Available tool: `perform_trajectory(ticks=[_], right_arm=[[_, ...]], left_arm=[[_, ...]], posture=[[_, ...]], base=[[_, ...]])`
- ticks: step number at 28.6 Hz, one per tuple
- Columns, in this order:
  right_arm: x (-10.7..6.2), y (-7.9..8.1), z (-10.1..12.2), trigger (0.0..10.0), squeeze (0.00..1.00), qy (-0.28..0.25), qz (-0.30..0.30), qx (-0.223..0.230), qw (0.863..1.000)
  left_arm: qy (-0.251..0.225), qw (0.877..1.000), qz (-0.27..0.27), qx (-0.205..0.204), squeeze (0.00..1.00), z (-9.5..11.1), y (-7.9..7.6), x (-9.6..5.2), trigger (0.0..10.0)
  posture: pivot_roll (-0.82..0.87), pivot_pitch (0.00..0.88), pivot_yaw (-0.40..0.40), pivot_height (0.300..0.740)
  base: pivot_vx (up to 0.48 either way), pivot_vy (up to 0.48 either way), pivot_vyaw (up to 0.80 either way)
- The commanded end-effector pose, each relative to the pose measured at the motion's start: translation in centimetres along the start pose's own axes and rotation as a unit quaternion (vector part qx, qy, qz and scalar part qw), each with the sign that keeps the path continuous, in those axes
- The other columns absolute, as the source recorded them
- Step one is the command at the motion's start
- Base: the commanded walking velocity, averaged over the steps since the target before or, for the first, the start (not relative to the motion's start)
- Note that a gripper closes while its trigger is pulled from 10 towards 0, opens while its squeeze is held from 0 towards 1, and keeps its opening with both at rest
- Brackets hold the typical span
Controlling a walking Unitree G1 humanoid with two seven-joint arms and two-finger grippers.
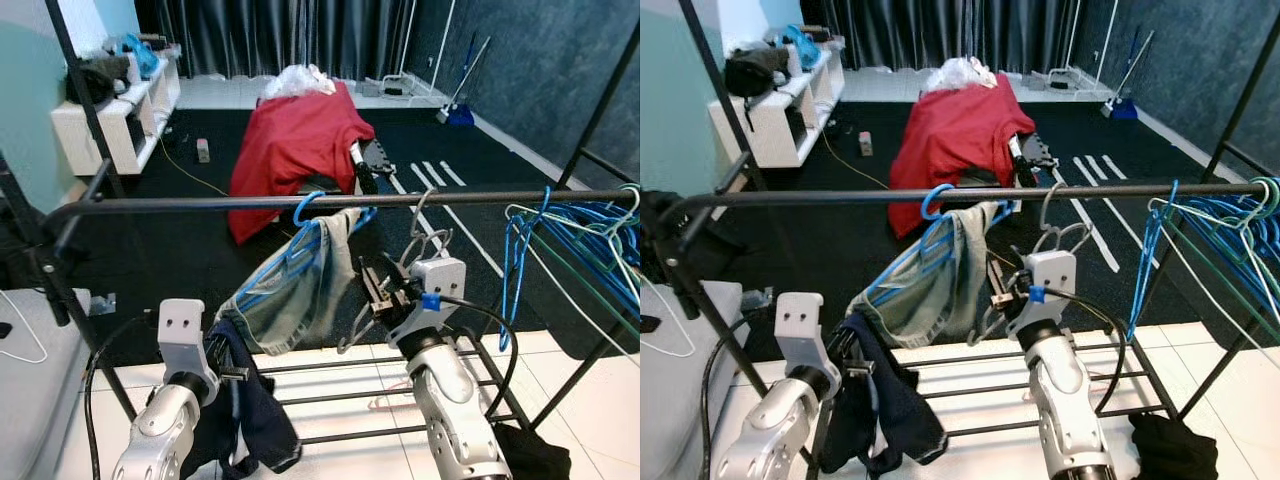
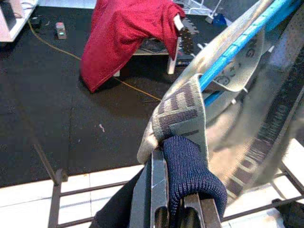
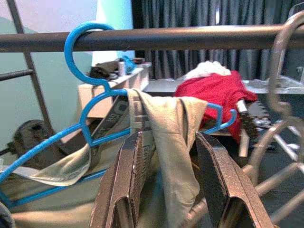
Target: Hang hanger
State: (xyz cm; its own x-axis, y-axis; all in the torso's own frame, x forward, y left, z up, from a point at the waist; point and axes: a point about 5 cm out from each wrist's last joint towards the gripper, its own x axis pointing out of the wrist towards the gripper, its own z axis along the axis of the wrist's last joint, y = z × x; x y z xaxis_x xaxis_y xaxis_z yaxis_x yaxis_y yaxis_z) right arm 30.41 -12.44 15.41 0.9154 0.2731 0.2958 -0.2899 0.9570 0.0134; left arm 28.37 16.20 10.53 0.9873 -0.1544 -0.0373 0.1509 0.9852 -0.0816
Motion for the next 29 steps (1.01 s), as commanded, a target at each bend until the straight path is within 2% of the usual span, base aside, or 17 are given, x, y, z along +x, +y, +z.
perform_trajectory(ticks=[1, 4, 5, 6, 9, 10, 13, 14, 15, 19, 20, 22, 25, 29], right_arm=[[-0.2, 0.1, -0.1, 10.0, 0.0, 0.008, 0.001, -0.007, 1.0], [-0.3, -0.3, -0.3, 10.0, 0.0, 0.019, -0.015, -0.011, 1.0], [-0.3, -0.8, -0.4, 10.0, 0.0, 0.027, -0.036, -0.014, 0.999], [-0.2, -1.3, -0.3, 10.0, 0.3, 0.029, -0.05, -0.023, 0.998], [-0.2, -1.3, -0.3, 10.0, 0.3, 0.029, -0.05, -0.023, 0.998], [0.1, -1.7, -0.1, 10.0, 1.0, 0.026, -0.058, -0.031, 0.997], [0.8, -2.2, -0.2, 10.0, 1.0, 0.031, -0.069, -0.025, 0.997], [1.6, -2.7, -0.1, 10.0, 0.68, 0.038, -0.079, -0.018, 0.996], [2.1, -3.1, -0.1, 10.0, 0.0, 0.044, -0.086, -0.011, 0.995], [2.8, -3.4, -0.2, 10.0, 0.0, 0.056, -0.09, -0.006, 0.994], [3.4, -3.7, -0.1, 10.0, 0.0, 0.065, -0.091, -0.005, 0.994], [3.4, -3.7, -0.1, 10.0, 0.0, 0.065, -0.091, -0.005, 0.994], [4.8, -4.1, 0.2, 10.0, 0.0, 0.079, -0.091, -0.003, 0.993], [5.7, -4.1, 0.2, 10.0, 0.0, 0.102, -0.095, -0.005, 0.99]], left_arm=[[-0.009, 1.0, -0.005, 0.012, 0.0, 0.3, 0.1, 0.0, 10.0], [-0.009, 1.0, -0.007, 0.009, 0.0, 0.3, 0.0, 0.0, 10.0], [-0.009, 1.0, -0.011, 0.009, 0.0, 0.4, 0.0, 0.0, 10.0], [-0.01, 1.0, -0.015, 0.008, 0.0, 0.5, -0.1, 0.1, 10.0], [-0.01, 1.0, -0.015, 0.008, 0.0, 0.5, -0.1, 0.1, 10.0], [-0.012, 1.0, -0.018, 0.007, 0.0, 0.6, -0.2, 0.1, 10.0], [-0.014, 1.0, -0.024, 0.012, 0.0, 0.8, -0.4, 0.2, 10.0], [-0.015, 0.999, -0.031, 0.017, 0.0, 0.9, -0.4, 0.2, 10.0], [-0.015, 0.999, -0.036, 0.021, 0.0, 1.0, -0.5, 0.2, 10.0], [-0.015, 0.999, -0.04, 0.027, 0.0, 1.1, -0.4, 0.1, 10.0], [-0.013, 0.998, -0.043, 0.032, 0.0, 1.1, -0.4, 0.0, 10.0], [-0.013, 0.998, -0.043, 0.032, 0.0, 1.1, -0.4, 0.0, 10.0], [-0.01, 0.998, -0.043, 0.04, 0.0, 1.1, 0.0, -0.2, 10.0], [-0.008, 0.998, -0.041, 0.046, 0.0, 1.2, 0.5, -0.4, 10.0]], posture=[[-0.01, 0.054, -0.024, 0.74], [-0.02, 0.06, -0.017, 0.74], [-0.02, 0.064, -0.012, 0.74], [-0.02, 0.069, -0.012, 0.74], [-0.02, 0.069, -0.012, 0.74], [-0.01, 0.072, -0.012, 0.74], [-0.01, 0.078, -0.008, 0.74], [0.0, 0.088, -0.005, 0.74], [0.01, 0.09, -0.004, 0.74], [0.01, 0.095, -0.002, 0.74], [0.01, 0.098, 0.001, 0.74], [0.01, 0.098, 0.001, 0.74], [0.02, 0.104, 0.003, 0.74], [0.03, 0.109, 0.002, 0.74]], base=[[0.0, 0.0, 0.0], [0.0, 0.0, 0.0], [0.0, 0.0, 0.0], [0.0, 0.0, 0.0], [0.0, 0.0, 0.0], [0.0, 0.0, 0.0], [0.0, 0.0, 0.0], [0.0, 0.0, 0.0], [0.0, 0.0, 0.0], [0.0, 0.0, 0.0], [0.0, 0.0, 0.0], [0.0, 0.0, 0.0], [0.0, 0.0, 0.0], [0.0, 0.0, 0.0]])
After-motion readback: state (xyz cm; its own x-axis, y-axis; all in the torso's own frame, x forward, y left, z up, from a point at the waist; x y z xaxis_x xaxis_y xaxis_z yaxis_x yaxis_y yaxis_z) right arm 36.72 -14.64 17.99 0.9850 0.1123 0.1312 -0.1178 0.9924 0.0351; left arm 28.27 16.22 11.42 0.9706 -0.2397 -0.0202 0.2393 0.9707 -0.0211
